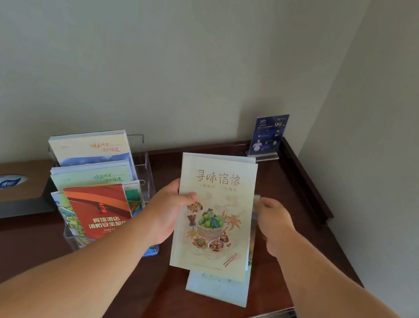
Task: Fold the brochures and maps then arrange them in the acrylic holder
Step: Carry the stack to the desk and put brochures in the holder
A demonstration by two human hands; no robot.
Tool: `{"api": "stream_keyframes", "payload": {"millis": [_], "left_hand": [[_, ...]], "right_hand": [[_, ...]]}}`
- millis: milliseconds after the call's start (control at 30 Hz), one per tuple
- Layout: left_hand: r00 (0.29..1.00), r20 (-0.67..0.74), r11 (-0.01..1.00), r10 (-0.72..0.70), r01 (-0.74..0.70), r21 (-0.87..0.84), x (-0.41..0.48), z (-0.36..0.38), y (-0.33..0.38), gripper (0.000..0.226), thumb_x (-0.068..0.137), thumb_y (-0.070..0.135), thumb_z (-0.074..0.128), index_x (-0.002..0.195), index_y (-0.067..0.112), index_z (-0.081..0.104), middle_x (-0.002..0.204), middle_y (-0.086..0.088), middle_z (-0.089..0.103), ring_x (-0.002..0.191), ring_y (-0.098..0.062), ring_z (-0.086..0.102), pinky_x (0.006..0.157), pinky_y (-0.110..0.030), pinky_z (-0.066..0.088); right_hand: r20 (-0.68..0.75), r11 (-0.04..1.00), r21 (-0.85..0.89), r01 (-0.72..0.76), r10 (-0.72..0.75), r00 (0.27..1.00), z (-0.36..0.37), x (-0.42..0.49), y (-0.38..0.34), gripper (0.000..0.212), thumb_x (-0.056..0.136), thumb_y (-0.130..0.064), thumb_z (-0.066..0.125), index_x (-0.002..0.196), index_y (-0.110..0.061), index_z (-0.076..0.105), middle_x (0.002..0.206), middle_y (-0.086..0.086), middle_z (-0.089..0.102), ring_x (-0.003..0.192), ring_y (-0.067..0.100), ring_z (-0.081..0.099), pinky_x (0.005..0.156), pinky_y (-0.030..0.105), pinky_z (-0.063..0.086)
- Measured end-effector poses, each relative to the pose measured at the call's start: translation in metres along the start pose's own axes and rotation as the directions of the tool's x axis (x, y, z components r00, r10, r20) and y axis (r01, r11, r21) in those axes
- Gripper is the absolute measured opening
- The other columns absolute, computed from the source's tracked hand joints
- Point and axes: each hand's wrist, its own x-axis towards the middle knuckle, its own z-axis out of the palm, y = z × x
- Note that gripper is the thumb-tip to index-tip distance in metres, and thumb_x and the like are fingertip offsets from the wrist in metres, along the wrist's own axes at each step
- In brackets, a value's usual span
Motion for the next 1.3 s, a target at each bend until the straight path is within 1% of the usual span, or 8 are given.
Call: {"api": "stream_keyframes", "payload": {"millis": [100, 167, 267, 367, 567, 933, 1167, 1300], "left_hand": [[1.0, -0.027, 1.0, -0.005, 0.006, 0.014, 0.0, -0.001, -0.003, 0.038, 0.094, -0.002, 0.048, 0.128, 0.012, 0.056, 0.121, -0.014, 0.068, 0.115, -0.036, 0.061, 0.101, -0.061, 0.042], [0.999, -0.047, 1.0, 0.0, 0.0, 0.013, 0.002, 0.0, -0.005, 0.037, 0.094, -0.002, 0.048, 0.127, 0.013, 0.057, 0.12, -0.013, 0.068, 0.113, -0.035, 0.062, 0.099, -0.06, 0.044], [0.997, -0.075, 1.0, 0.03, -0.03, 0.002, 0.007, 0.008, -0.005, 0.036, 0.094, -0.002, 0.05, 0.123, 0.016, 0.059, 0.115, -0.01, 0.071, 0.109, -0.032, 0.065, 0.093, -0.054, 0.049], [0.995, -0.062, 0.997, 0.08, -0.079, 0.023, 0.011, 0.015, -0.006, 0.036, 0.093, -0.003, 0.05, 0.12, 0.02, 0.06, 0.115, -0.006, 0.071, 0.108, -0.027, 0.065, 0.091, -0.049, 0.05], [0.994, -0.042, 0.993, 0.102, -0.1, 0.064, 0.012, 0.024, -0.021, 0.046, 0.091, -0.009, 0.048, 0.11, 0.031, 0.062, 0.102, 0.007, 0.075, 0.091, -0.009, 0.071, 0.064, -0.022, 0.055], [0.989, -0.134, 0.981, 0.066, -0.039, 0.19, 0.003, 0.026, -0.044, 0.043, 0.091, -0.002, 0.052, 0.113, 0.034, 0.058, 0.112, 0.009, 0.068, 0.11, -0.016, 0.061, 0.101, -0.047, 0.046], [0.979, -0.121, 0.977, 0.165, -0.145, 0.159, 0.004, 0.034, -0.003, 0.039, 0.093, -0.002, 0.05, 0.105, 0.034, 0.053, 0.111, 0.007, 0.064, 0.104, -0.012, 0.059, 0.078, -0.03, 0.046], [0.961, -0.145, 0.966, 0.237, -0.217, 0.141, -0.001, 0.039, 0.035, 0.033, 0.093, 0.001, 0.05, 0.106, 0.031, 0.052, 0.11, 0.006, 0.064, 0.103, -0.013, 0.059, 0.085, -0.037, 0.049]], "right_hand": [[-0.037, 0.997, -0.008, 0.07, -0.071, 0.997, -0.001, -0.011, -0.009, 0.039, 0.1, -0.041, 0.046, 0.135, -0.023, 0.05, 0.126, -0.001, 0.06, 0.104, 0.015, 0.055, 0.081, 0.032, 0.043], [0.158, 0.986, 0.154, 0.056, -0.081, 0.984, -0.004, -0.021, -0.015, 0.038, 0.099, -0.049, 0.042, 0.123, -0.024, 0.057, 0.114, -0.001, 0.069, 0.101, 0.017, 0.065, 0.087, 0.037, 0.05], [0.361, 0.976, 0.144, 0.166, -0.208, 0.909, -0.009, -0.03, -0.015, 0.03, 0.099, -0.045, 0.047, 0.117, -0.027, 0.062, 0.108, -0.004, 0.073, 0.099, 0.019, 0.07, 0.09, 0.044, 0.053], [0.258, 0.943, 0.028, 0.331, -0.327, 0.909, -0.015, -0.032, -0.016, 0.016, 0.1, -0.022, 0.052, 0.11, -0.031, 0.058, 0.11, -0.007, 0.071, 0.094, 0.014, 0.07, 0.081, 0.038, 0.058], [0.169, 0.906, -0.106, 0.411, -0.391, 0.905, -0.025, -0.032, 0.002, 0.019, 0.098, -0.018, 0.055, 0.114, -0.028, 0.058, 0.111, -0.013, 0.067, 0.098, 0.006, 0.065, 0.07, 0.022, 0.053], [0.135, 0.858, -0.311, 0.408, -0.385, 0.913, -0.015, -0.031, 0.031, 0.018, 0.099, -0.023, 0.053, 0.115, -0.028, 0.056, 0.107, -0.013, 0.066, 0.096, 0.011, 0.065, 0.07, 0.027, 0.055], [0.107, 0.796, -0.36, 0.487, -0.483, 0.869, -0.02, -0.039, -0.013, 0.024, 0.099, -0.025, 0.053, 0.122, -0.023, 0.056, 0.11, -0.008, 0.068, 0.094, 0.014, 0.065, 0.072, 0.035, 0.057], [0.105, 0.738, -0.372, 0.564, -0.57, 0.815, -0.023, -0.052, -0.056, 0.028, 0.099, -0.025, 0.053, 0.127, -0.021, 0.055, 0.116, -0.005, 0.068, 0.101, 0.018, 0.065, 0.082, 0.041, 0.056]]}}
